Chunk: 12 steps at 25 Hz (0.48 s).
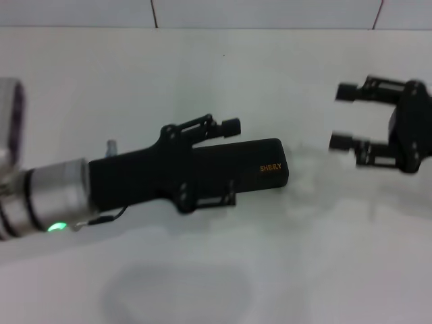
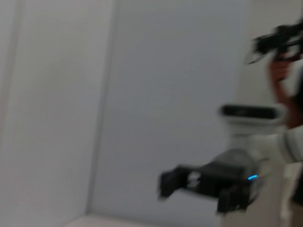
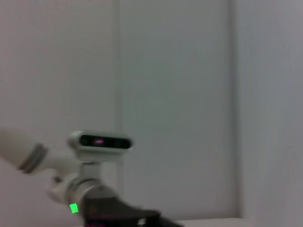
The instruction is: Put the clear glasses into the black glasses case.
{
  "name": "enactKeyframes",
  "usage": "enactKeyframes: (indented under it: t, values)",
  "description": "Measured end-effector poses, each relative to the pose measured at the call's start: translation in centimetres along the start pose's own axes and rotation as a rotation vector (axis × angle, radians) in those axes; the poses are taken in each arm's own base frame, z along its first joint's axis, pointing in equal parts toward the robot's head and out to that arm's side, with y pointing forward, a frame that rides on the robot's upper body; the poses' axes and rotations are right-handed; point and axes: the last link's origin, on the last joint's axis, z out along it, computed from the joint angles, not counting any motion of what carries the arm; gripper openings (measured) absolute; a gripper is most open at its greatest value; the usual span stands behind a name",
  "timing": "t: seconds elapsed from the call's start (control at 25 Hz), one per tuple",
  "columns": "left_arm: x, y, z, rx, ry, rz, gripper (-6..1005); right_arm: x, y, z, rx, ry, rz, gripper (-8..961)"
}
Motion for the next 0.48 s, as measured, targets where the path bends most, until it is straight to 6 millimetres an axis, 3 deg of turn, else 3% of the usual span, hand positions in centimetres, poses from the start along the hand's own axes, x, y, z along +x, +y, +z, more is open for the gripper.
enactKeyframes:
  t: [0.24, 0.32, 0.48]
  values:
    - [0.1, 1.7, -1.7, -0.041, 0.042, 0.058, 764, 0.1, 0.9, 1.6, -0.130, 0.033, 0.007, 673]
    - [0.0, 1.8, -1.9, -0.040, 0.041, 0.061, 785, 0.2, 1.1, 2.0, -0.139, 0.031, 0.011, 883]
    - [-0.2, 2.0, -2.2, -0.034, 0.041, 0.067, 814, 0.2, 1.2, 2.4, -0.144, 0.024, 0.011, 881]
